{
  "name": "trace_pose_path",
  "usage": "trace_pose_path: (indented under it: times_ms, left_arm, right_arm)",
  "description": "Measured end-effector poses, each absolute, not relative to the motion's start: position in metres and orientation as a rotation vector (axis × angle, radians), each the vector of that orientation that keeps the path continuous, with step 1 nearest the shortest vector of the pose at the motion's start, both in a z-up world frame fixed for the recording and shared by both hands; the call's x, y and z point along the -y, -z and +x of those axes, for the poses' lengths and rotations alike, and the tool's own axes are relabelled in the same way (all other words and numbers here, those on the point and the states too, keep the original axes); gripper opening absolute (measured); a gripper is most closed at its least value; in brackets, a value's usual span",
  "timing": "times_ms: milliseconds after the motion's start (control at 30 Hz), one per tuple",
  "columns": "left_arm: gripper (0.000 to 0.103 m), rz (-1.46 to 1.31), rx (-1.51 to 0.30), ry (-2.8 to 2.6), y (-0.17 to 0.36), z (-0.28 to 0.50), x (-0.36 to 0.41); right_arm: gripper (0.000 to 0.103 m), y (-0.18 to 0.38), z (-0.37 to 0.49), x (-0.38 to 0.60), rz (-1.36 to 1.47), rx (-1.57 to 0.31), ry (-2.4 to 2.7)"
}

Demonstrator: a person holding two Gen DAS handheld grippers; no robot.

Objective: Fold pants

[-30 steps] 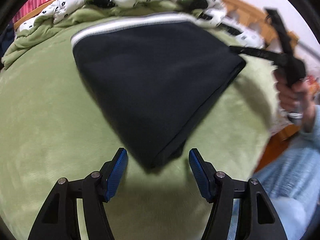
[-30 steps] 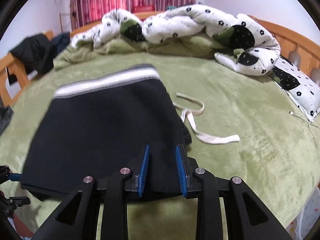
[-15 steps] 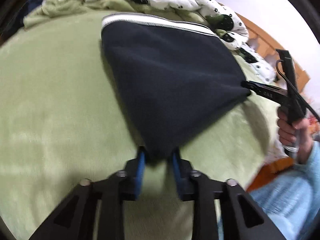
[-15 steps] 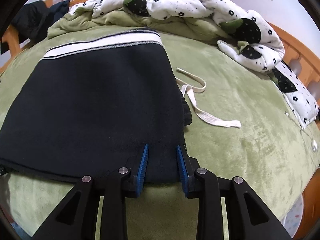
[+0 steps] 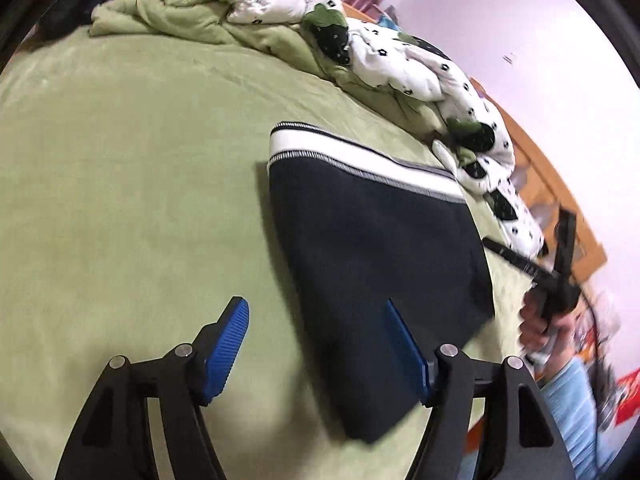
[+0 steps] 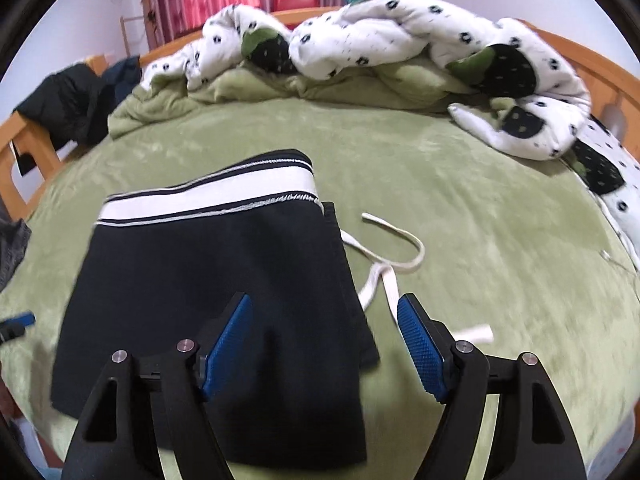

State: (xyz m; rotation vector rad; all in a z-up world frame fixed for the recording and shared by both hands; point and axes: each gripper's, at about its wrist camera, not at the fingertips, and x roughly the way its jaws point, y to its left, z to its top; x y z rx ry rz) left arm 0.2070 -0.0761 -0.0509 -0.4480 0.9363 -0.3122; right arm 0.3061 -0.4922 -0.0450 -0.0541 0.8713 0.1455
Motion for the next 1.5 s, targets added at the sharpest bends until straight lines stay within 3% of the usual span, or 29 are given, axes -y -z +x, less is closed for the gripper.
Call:
trace_pose_path:
  times_ms: [300, 467, 533, 600, 700, 867, 967, 1300, 1400, 1500]
  left_arm:
    - [0.068, -0.514, -1.051, 0.361, 0.112, 0.28, 0.105]
    - [0.068, -0.607, -1.009, 0.413, 0.126, 0.291, 0.11]
    - [0.05, -0.649, -1.021, 0.437, 0.127, 0.293, 0.114]
    - [0.046, -0.675, -1.037, 0.424, 0.129, 0.296, 0.117]
    - [0.027, -0.689, -1.047, 0.441, 0.124, 0.298, 0.115]
    - [0.019, -0.704, -1.017, 0.468, 0.099, 0.298, 0.107]
    - [0.012, -0.737, -0.989, 0.486, 0.081, 0.294, 0.088]
    - [0.012, -0.617, -0.94, 0.292, 0.033, 0.236, -0.053]
    - [0.013, -0.567, -0.974, 0.218, 0.046, 0.229, -0.082]
    - [0.02, -0.625, -1.026, 0.198, 0.083, 0.232, -0.096]
  right_arm:
    - [0.077, 0.092, 0.384, 0.497, -0.029, -0.988, -0.294]
    - [0.077, 0.103, 0.397, 0.5, 0.024, -1.056, -0.354]
    - [0.077, 0.105, 0.399, 0.498, 0.035, -1.096, -0.389]
    - [0.076, 0.115, 0.399, 0.498, 0.1, -1.18, -0.492]
    - [0.075, 0.117, 0.396, 0.497, 0.107, -1.187, -0.522]
    - [0.043, 0.092, 0.378, 0.505, 0.256, -1.121, -0.423]
    - [0.035, 0.069, 0.353, 0.488, 0.273, -1.059, -0.392]
    - [0.031, 0.051, 0.302, 0.343, 0.45, -1.006, -0.607]
    - [0.031, 0.072, 0.314, 0.3, 0.435, -1.045, -0.649]
    - [0.032, 0.098, 0.33, 0.286, 0.365, -1.036, -0.586]
